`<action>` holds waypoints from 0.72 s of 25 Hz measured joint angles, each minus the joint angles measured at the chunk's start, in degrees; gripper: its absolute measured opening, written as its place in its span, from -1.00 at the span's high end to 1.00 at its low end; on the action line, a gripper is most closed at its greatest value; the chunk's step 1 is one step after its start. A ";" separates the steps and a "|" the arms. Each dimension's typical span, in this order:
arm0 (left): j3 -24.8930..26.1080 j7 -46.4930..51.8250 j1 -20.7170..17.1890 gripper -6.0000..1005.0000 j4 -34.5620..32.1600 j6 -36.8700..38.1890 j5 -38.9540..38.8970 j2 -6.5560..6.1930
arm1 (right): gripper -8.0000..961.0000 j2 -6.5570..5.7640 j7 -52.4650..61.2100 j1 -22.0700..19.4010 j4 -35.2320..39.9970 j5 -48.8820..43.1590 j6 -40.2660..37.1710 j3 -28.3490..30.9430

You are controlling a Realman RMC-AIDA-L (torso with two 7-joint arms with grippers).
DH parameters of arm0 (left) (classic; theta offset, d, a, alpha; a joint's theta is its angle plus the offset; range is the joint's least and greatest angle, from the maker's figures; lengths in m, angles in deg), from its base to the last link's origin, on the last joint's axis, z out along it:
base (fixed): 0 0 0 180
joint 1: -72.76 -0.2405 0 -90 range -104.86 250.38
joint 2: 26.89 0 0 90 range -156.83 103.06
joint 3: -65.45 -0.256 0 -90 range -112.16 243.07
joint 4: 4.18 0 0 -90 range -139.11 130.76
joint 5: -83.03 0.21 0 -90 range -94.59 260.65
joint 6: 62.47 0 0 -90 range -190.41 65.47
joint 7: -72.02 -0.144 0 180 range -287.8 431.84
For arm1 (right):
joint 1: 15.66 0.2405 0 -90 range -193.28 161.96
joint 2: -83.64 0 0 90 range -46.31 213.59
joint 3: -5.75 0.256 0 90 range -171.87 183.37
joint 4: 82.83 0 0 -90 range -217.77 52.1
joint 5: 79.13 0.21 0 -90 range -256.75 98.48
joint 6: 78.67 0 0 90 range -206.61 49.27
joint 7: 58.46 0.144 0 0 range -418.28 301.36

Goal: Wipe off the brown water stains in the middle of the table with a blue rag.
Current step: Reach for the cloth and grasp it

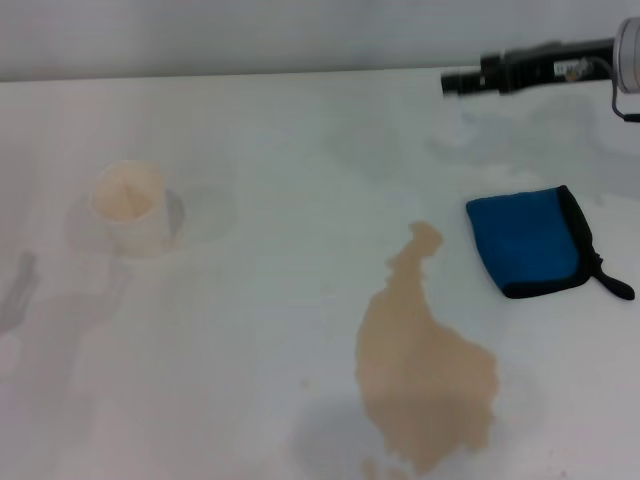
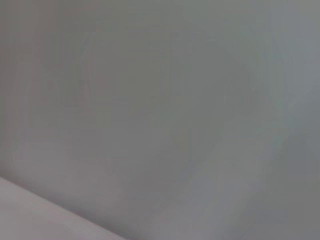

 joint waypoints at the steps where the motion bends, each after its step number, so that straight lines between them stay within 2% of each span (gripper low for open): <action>1: -0.04 0.34 0.25 -0.72 -0.01 0.61 0.04 -0.02 | -0.80 -0.70 2.06 1.05 -0.48 -2.47 -2.41 0.07; 4: -0.20 1.21 0.95 -0.72 -0.03 2.70 0.15 -0.04 | -0.80 -2.48 7.40 4.22 -1.15 -11.04 -8.50 0.08; 9: -0.32 1.01 1.88 -0.72 -0.07 4.64 0.22 -0.07 | -0.79 -3.88 14.25 8.18 -0.48 -24.47 -15.33 0.18; 12: -0.31 0.95 2.35 -0.72 -0.41 4.70 0.22 -0.13 | -0.74 -4.10 17.62 10.91 -0.25 -32.95 -19.92 0.19; 14: -0.24 0.91 2.80 -0.72 -0.53 5.24 0.21 -0.15 | -0.72 -3.14 19.39 12.64 0.48 -39.45 -22.67 0.17; 15: -0.28 0.89 3.11 -0.72 -0.55 5.69 0.22 -0.15 | -0.70 -2.26 20.41 13.45 1.11 -43.24 -24.18 0.16; 17: -0.36 0.86 3.86 -0.72 -0.54 6.87 0.24 -0.19 | -0.67 0.16 22.00 14.81 2.72 -51.01 -26.65 0.19; 18: -0.37 0.84 4.28 -0.72 -0.54 7.37 0.26 -0.22 | -0.66 1.88 22.61 15.41 3.72 -55.46 -27.44 0.20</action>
